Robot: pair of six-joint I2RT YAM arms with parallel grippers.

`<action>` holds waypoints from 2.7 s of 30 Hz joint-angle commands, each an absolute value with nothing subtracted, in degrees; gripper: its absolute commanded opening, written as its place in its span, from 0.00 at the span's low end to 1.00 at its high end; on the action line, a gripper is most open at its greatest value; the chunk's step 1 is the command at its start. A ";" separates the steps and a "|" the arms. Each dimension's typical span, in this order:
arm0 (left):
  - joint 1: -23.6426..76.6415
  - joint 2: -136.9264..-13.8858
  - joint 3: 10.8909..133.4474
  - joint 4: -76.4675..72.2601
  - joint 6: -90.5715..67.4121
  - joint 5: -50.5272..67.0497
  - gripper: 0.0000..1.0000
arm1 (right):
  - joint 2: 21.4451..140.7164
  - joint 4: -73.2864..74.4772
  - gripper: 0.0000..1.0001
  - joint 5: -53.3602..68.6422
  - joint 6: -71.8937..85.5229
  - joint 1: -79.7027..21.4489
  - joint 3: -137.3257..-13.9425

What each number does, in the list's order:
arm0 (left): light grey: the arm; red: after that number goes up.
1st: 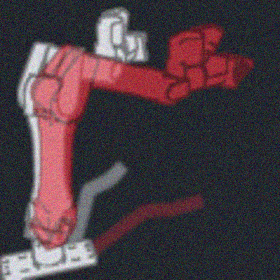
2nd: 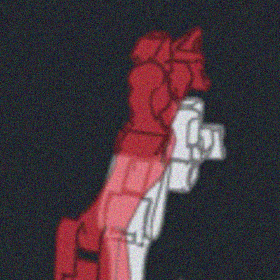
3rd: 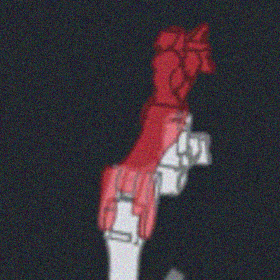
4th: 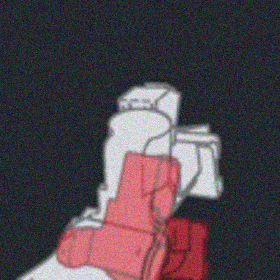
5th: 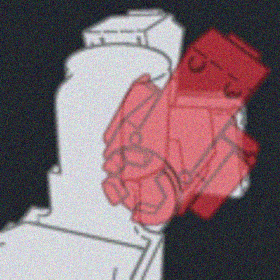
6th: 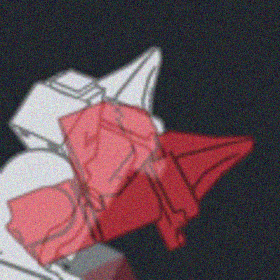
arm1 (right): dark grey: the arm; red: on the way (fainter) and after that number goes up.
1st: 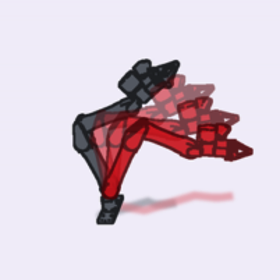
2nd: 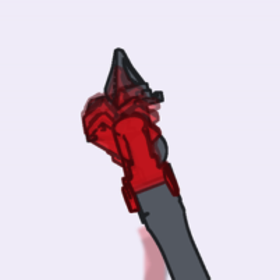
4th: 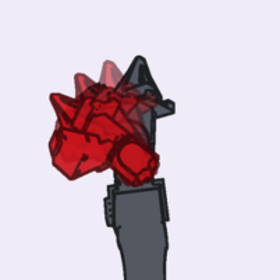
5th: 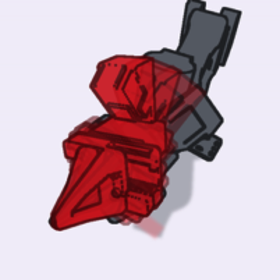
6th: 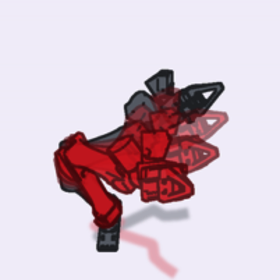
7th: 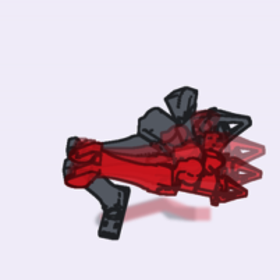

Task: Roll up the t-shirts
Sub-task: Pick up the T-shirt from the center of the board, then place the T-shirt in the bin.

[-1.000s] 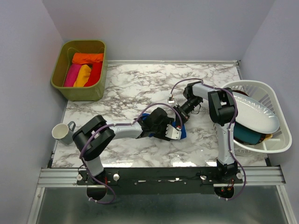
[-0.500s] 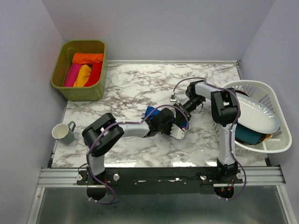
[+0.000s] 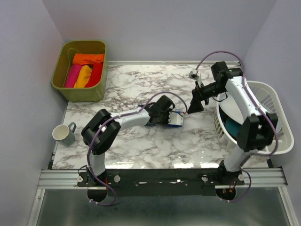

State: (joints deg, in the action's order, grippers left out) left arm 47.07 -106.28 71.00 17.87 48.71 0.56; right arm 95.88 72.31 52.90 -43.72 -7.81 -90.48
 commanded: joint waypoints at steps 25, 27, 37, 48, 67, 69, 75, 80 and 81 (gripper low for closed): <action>5.46 -120.38 109.06 0.39 64.13 -50.00 0.00 | 87.80 67.40 1.00 38.15 -33.22 -8.00 -84.90; 2.73 -123.82 112.74 -3.06 66.87 -51.06 0.00 | 89.03 68.55 1.00 36.74 -33.40 -8.09 -86.92; -3.07 -143.77 130.34 -13.34 78.48 -51.77 0.00 | 93.60 71.81 1.00 34.54 -32.87 -8.00 -92.99; -5.27 -149.59 127.10 -16.08 83.05 -52.56 0.00 | 94.66 71.72 1.00 34.63 -33.92 -8.00 -91.05; -5.63 -144.05 123.92 16.60 57.58 -52.56 0.00 | 96.59 70.58 1.00 33.84 -33.49 -8.09 -93.08; -5.97 -144.66 124.54 18.18 55.64 -52.12 0.00 | 96.42 70.66 1.00 33.05 -33.49 -8.00 -93.16; -6.33 -146.78 127.35 22.76 51.95 -50.72 0.38 | 95.10 71.28 1.00 32.17 -33.92 -8.00 -91.76; -6.24 -145.29 127.71 24.87 49.05 -49.05 0.88 | 93.96 70.66 1.00 31.99 -33.84 -8.00 -90.35; -6.15 -144.85 127.53 25.05 48.09 -48.61 0.92 | 93.87 70.58 1.00 31.99 -33.84 -8.00 -90.18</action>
